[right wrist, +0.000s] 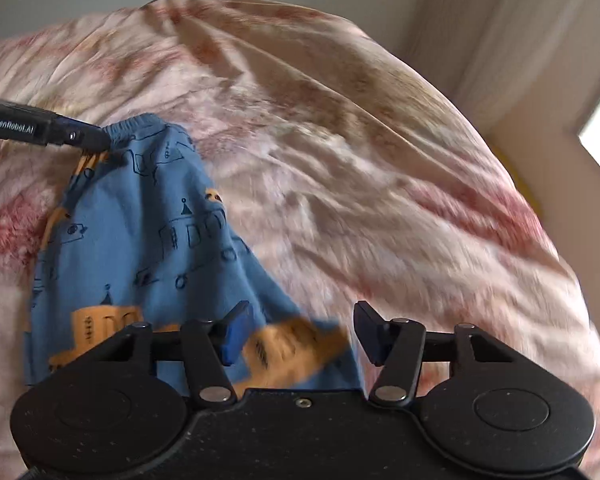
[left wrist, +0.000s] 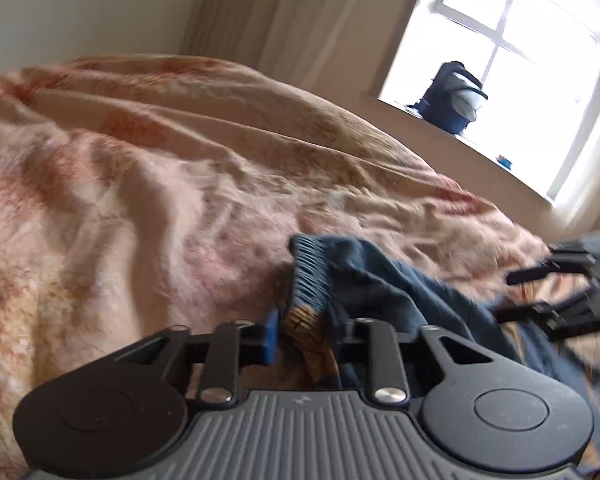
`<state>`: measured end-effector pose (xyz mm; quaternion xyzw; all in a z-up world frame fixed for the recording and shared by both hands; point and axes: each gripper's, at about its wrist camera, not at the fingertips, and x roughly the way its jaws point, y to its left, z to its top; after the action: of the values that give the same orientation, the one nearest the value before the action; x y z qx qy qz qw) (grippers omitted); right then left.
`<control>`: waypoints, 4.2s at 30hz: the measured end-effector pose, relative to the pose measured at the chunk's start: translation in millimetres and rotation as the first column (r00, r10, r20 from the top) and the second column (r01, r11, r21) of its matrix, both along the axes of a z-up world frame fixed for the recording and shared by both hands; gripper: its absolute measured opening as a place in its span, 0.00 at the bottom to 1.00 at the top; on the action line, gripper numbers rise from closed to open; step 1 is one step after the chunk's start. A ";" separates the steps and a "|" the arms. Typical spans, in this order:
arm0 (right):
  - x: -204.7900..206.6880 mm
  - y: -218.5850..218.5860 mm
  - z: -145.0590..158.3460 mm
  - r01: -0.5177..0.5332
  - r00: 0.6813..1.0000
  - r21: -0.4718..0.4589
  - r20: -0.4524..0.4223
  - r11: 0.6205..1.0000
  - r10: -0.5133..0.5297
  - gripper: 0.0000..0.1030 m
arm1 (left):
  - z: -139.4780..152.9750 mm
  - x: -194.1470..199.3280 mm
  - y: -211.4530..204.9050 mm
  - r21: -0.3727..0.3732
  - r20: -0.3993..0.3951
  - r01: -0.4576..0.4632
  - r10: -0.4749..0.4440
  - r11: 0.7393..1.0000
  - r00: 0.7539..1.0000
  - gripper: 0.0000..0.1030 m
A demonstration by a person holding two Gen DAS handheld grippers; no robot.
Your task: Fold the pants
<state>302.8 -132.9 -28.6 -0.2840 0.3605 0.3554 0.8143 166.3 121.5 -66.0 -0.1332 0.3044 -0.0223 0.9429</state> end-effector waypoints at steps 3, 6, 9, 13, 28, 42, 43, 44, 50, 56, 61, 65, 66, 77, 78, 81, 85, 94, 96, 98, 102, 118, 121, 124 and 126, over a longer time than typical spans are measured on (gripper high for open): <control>14.1 6.3 -17.0 -0.022 0.998 -0.069 -0.058 0.997 0.018 0.47 | 3.1 -6.1 -10.4 0.057 0.040 0.016 -0.019 0.998 0.999 0.22; 20.5 5.1 -23.6 0.012 0.999 -0.104 -0.030 0.994 -0.015 0.14 | 5.8 -11.9 -15.7 0.096 0.071 0.030 -0.037 0.995 0.997 0.20; 22.8 5.5 -25.0 0.034 0.999 -0.097 -0.017 0.995 -0.036 0.01 | 8.3 -17.3 -28.9 0.179 0.109 0.055 -0.075 0.982 0.991 0.20; 27.5 5.7 -30.0 0.108 0.994 -0.115 0.029 0.987 -0.105 0.00 | 10.1 -17.6 -43.2 0.258 0.121 0.073 -0.107 0.963 0.987 0.20; 11.0 -1.7 0.4 0.129 0.990 0.170 -0.084 0.977 -0.116 0.23 | -31.8 15.9 41.9 -0.344 -0.095 0.033 -0.069 0.938 0.993 0.55; -3.6 -6.1 -33.1 0.233 0.969 0.139 -0.120 0.963 -0.217 0.31 | 5.0 -4.3 32.0 -0.217 -0.071 -0.058 0.044 0.974 0.997 0.14; -4.0 -5.7 -33.8 0.235 0.969 0.140 -0.112 0.962 -0.221 0.31 | -2.0 -1.0 30.6 -0.191 -0.099 -0.065 0.047 0.979 0.994 0.14; -5.1 -4.8 -31.8 0.239 0.969 0.149 -0.098 0.960 -0.226 0.32 | -9.5 2.0 32.6 -0.200 -0.130 -0.077 0.051 0.977 0.990 0.14; -14.2 21.5 -8.8 0.142 0.990 0.299 -0.042 0.944 -0.135 0.51 | -11.1 2.5 34.0 -0.213 -0.123 -0.074 0.048 0.974 0.991 0.14; -2.3 84.9 -40.1 0.001 0.998 0.227 -0.064 0.974 0.014 0.55 | -12.2 3.9 38.8 -0.240 -0.139 -0.079 0.046 0.968 0.989 0.14; 30.0 60.3 -40.8 0.147 0.987 0.282 -0.103 0.948 -0.122 0.75 | -12.3 7.1 37.2 -0.218 -0.146 -0.068 0.036 0.974 0.989 0.17; 8.8 29.3 -21.4 0.224 0.974 0.342 -0.054 0.913 -0.218 0.71 | -8.4 5.9 34.9 -0.198 -0.138 -0.061 0.034 0.978 0.990 0.18; 1.1 18.6 -17.9 0.256 0.966 0.356 -0.059 0.899 -0.252 0.72 | -7.4 5.5 33.4 -0.185 -0.134 -0.059 0.034 0.981 0.990 0.18; -83.6 -105.8 -30.2 0.580 0.787 0.222 0.095 0.784 -0.609 0.75 | 15.0 -3.4 22.9 -0.051 -0.115 -0.111 0.105 0.993 0.988 0.58; -97.7 -108.4 -24.2 0.566 0.794 0.250 0.093 0.786 -0.601 0.79 | 24.0 -8.3 18.1 -0.004 -0.081 -0.150 0.149 0.989 0.986 0.68; -142.5 -102.5 -19.9 0.492 0.834 0.300 0.106 0.817 -0.541 0.93 | 47.3 -20.9 -9.9 0.167 0.064 -0.185 0.176 0.968 0.982 0.85; -184.8 -85.8 -34.3 0.448 0.844 0.243 0.201 0.860 -0.497 0.94 | 54.7 -10.1 -87.3 0.338 0.126 -0.060 0.018 0.939 0.992 0.92; -243.0 -165.5 -60.5 0.685 0.641 0.207 0.283 0.698 -0.713 0.99 | -1.0 40.9 -241.6 0.411 -0.115 0.275 -0.250 0.869 0.962 0.91; -257.2 -195.5 -66.7 0.734 0.578 0.215 0.301 0.644 -0.759 0.99 | -17.6 37.1 -250.9 0.489 -0.133 0.280 -0.247 0.826 0.960 0.94; -269.0 -224.1 -69.7 0.750 0.537 0.232 0.334 0.620 -0.774 0.99 | -20.9 32.6 -251.7 0.545 -0.111 0.274 -0.256 0.792 0.960 0.96; -285.9 -279.7 -61.7 0.756 0.481 0.296 0.354 0.584 -0.802 0.99 | 0.1 33.9 -271.7 0.574 -0.084 0.259 -0.258 0.777 0.962 0.96; -332.5 -376.4 -77.7 0.781 0.382 0.624 -0.504 -0.021 -0.775 0.82 | 15.0 33.7 -531.0 0.438 -0.185 0.791 -0.818 0.427 0.544 0.99; -329.0 -391.1 -84.8 0.771 0.334 0.614 -0.618 -0.172 -0.712 0.76 | -1.2 33.4 -545.5 0.466 -0.227 0.796 -0.817 0.387 0.530 1.00; -323.0 -401.2 -91.3 0.763 0.274 0.574 -0.703 -0.297 -0.656 0.66 | -8.5 43.6 -544.0 0.430 -0.257 0.802 -0.796 0.414 0.548 1.00; -319.9 -405.5 -94.7 0.761 0.237 0.544 -0.741 -0.354 -0.628 0.46 | -9.3 48.3 -540.1 0.394 -0.262 0.807 -0.788 0.439 0.557 1.00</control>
<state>-17.1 -538.4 -123.3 0.5283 0.2330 -0.0851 0.8120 214.6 -418.5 -75.3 0.2591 0.3450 -0.3856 0.8156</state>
